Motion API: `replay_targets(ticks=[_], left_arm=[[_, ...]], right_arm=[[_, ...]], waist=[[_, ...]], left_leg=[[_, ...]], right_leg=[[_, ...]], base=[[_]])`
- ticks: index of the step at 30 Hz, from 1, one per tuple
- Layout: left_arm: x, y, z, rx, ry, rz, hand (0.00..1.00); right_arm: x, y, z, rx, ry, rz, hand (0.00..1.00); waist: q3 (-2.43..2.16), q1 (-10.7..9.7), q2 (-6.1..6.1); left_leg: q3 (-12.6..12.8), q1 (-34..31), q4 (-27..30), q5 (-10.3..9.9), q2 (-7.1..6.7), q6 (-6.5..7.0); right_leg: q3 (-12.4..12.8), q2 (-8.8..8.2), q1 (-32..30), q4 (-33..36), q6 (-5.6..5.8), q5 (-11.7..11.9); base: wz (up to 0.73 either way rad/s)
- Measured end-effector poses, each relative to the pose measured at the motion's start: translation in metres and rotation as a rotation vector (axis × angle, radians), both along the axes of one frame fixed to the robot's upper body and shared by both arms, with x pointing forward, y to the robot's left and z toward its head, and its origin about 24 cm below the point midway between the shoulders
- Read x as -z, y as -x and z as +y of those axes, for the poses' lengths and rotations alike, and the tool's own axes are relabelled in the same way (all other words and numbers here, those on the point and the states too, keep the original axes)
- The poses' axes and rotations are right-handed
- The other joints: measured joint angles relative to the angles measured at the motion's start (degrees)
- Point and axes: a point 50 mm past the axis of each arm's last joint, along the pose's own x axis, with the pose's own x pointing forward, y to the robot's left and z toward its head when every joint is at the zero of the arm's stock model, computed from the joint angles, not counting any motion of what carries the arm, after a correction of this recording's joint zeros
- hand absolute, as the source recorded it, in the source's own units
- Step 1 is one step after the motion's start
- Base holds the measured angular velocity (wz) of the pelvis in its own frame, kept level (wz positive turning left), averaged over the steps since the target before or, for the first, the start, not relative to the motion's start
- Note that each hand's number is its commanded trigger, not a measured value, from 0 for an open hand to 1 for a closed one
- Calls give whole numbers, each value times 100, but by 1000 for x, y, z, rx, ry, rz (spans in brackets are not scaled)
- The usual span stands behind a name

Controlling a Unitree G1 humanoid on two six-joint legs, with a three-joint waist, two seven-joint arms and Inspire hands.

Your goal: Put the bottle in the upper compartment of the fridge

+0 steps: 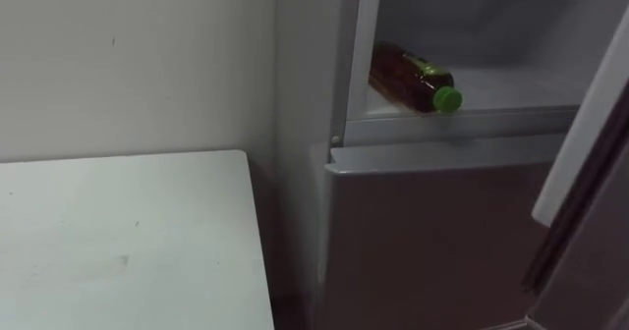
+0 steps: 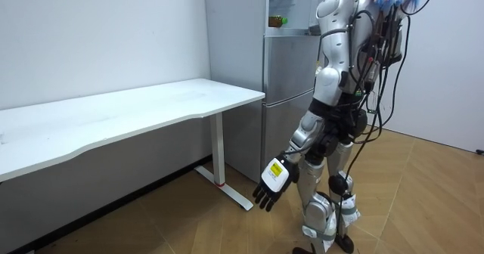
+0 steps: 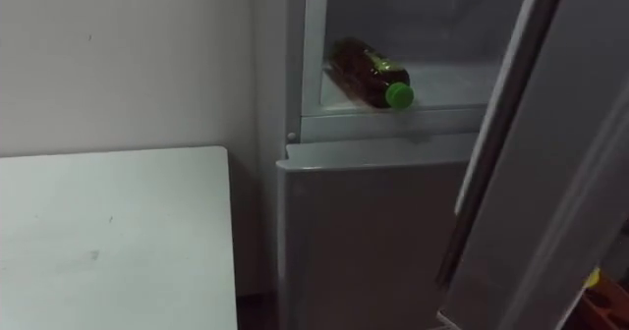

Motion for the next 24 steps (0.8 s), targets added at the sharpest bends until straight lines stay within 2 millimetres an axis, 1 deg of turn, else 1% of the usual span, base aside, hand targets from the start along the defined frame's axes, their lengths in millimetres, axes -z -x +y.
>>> replay_targets(ticks=[1,3,4,8,15,19,22,24], left_arm=[[0,0,0,0,0,-1,0],[0,-1,0,1,0,-1,0],[0,-3,0,2,0,-6,0],[0,-6,0,6,-1,-18,0],[0,-9,1,12,-2,-33,0],[0,-11,1,14,-2,-40,0],[1,-13,0,17,2,-42,0],[1,-12,-1,23,4,-38,0]], right_arm=[[-1,0,1,5,16,7,0],[-2,-1,1,9,34,13,0],[-3,-1,2,13,52,19,0],[-3,-7,10,7,142,71,0],[-7,-12,16,-11,194,79,0],[-5,-17,22,-48,206,91,0],[-5,-26,31,-109,216,93,0],[-7,-33,38,-151,232,92,0]], waist=[[26,11,-15],[30,65,-25],[40,93,-22],[40,122,-23],[35,155,-29],[33,224,-53],[39,287,-71],[35,297,-90]], left_leg=[[1,42,0,0,1,0],[2,66,-9,-1,1,-1],[3,65,-10,-2,2,-1],[2,75,0,-1,2,0],[-7,73,0,-1,3,0],[-7,84,-1,-1,6,0],[-10,99,-7,-1,8,0],[-16,79,-5,-2,9,-1]], right_leg=[[-2,0,43,-8,0,0],[0,0,59,-6,1,-2],[7,0,53,-14,1,-2],[15,-2,55,-14,-1,-1],[9,0,64,-2,-2,0],[12,4,77,2,-3,1],[11,4,80,24,-3,1],[5,2,65,34,-3,0]], base=[[0],[0],[0],[0],[0],[0],[0],[0]])
